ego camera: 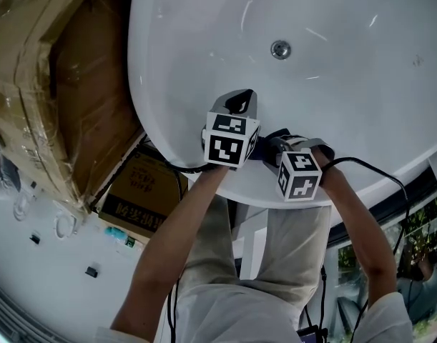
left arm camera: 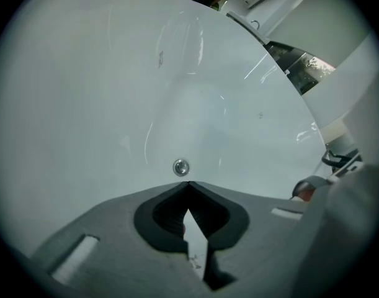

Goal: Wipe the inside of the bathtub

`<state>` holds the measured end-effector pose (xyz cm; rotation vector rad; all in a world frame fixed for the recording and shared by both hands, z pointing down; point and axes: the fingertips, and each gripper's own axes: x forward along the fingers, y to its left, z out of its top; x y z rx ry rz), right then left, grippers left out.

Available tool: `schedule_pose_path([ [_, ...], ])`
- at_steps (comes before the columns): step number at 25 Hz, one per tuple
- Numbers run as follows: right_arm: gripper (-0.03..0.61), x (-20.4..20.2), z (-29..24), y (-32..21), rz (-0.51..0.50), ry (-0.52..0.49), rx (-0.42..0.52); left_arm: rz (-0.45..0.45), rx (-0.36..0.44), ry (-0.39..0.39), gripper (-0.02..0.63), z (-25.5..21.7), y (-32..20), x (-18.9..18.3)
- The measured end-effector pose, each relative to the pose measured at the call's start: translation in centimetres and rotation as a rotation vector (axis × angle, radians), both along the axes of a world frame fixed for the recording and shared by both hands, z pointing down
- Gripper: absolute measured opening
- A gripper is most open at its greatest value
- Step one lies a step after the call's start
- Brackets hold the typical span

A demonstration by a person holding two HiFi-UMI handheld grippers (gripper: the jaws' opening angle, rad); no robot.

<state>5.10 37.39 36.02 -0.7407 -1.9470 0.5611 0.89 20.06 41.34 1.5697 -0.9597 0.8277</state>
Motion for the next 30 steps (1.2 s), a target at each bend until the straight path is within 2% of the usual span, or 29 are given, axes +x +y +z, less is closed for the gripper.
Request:
schedule_pose_path([
  [11, 0.049, 0.3, -4.8, 1.7, -0.026, -0.052, -0.044, 0.022, -0.007, 0.004, -0.002, 0.0, 0.3, 0.3],
  [14, 0.049, 0.5, -5.9, 1.9, -0.05, -0.073, -0.103, 0.02, -0.005, 0.007, -0.002, 0.1, 0.2, 0.4],
  [17, 0.051, 0.5, -6.4, 1.5, -0.025, -0.07, -0.149, 0.003, -0.005, 0.01, -0.002, 0.2, 0.1, 0.2],
  [19, 0.051, 0.6, -6.0, 0.6, -0.002, -0.074, -0.116, -0.007, 0.0, 0.009, -0.002, 0.3, -0.1, 0.0],
  [22, 0.051, 1.4, -4.6, -1.1, -0.002, -0.068, -0.018, -0.003, 0.001, 0.007, -0.002, 0.4, -0.2, 0.0],
  [30, 0.052, 3.8, 0.2, -5.8, 0.003, 0.015, 0.157, 0.007, -0.015, 0.009, -0.002, 1.0, 0.5, 0.8],
])
